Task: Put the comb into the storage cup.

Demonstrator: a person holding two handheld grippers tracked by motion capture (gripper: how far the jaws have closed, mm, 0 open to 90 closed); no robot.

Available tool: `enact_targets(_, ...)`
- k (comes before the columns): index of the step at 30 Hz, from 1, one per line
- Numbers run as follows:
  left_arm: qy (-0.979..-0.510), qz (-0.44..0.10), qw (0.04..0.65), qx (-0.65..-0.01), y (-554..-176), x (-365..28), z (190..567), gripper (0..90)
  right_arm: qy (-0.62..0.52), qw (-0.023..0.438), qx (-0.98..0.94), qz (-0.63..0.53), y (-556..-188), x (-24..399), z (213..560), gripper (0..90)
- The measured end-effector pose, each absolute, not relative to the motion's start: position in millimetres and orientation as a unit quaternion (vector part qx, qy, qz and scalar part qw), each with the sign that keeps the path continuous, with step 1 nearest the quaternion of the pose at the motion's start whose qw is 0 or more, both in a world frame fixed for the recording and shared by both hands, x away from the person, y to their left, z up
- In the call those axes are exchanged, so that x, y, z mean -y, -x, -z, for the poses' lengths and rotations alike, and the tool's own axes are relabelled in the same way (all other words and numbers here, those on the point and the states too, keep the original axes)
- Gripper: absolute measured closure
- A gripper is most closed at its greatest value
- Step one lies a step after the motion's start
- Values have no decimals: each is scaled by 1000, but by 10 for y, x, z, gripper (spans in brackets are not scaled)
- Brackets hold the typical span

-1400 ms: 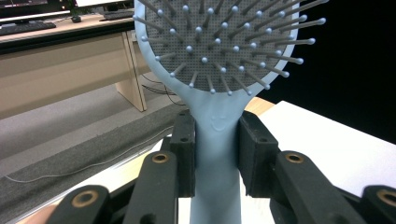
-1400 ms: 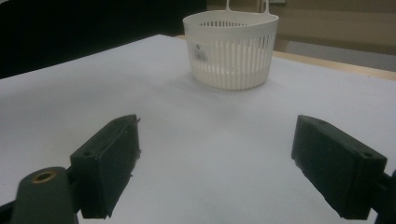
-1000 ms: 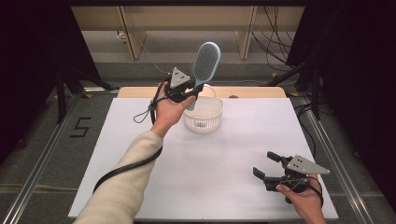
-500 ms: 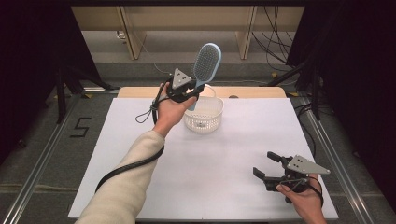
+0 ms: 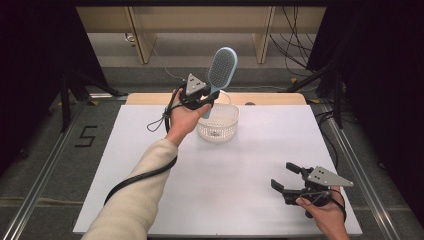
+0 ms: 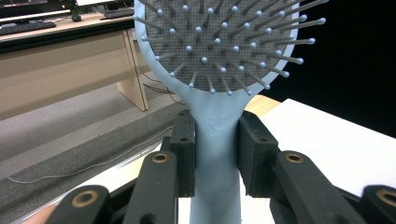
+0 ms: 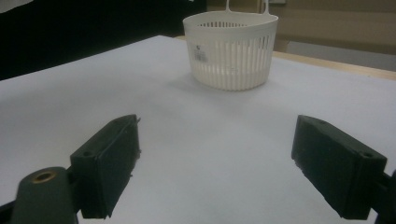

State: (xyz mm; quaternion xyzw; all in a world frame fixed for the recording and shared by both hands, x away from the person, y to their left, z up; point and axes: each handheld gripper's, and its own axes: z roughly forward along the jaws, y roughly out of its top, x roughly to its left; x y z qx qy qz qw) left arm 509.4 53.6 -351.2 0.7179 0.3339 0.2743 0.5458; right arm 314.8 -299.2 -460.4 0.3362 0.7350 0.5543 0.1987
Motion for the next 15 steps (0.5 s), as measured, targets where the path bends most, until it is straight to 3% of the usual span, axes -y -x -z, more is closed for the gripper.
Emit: enact_targets(15,-722,-276,542,-331,-5141,-523,3552,698,-336,198,-734,-556,-3150,2993,4605,159)
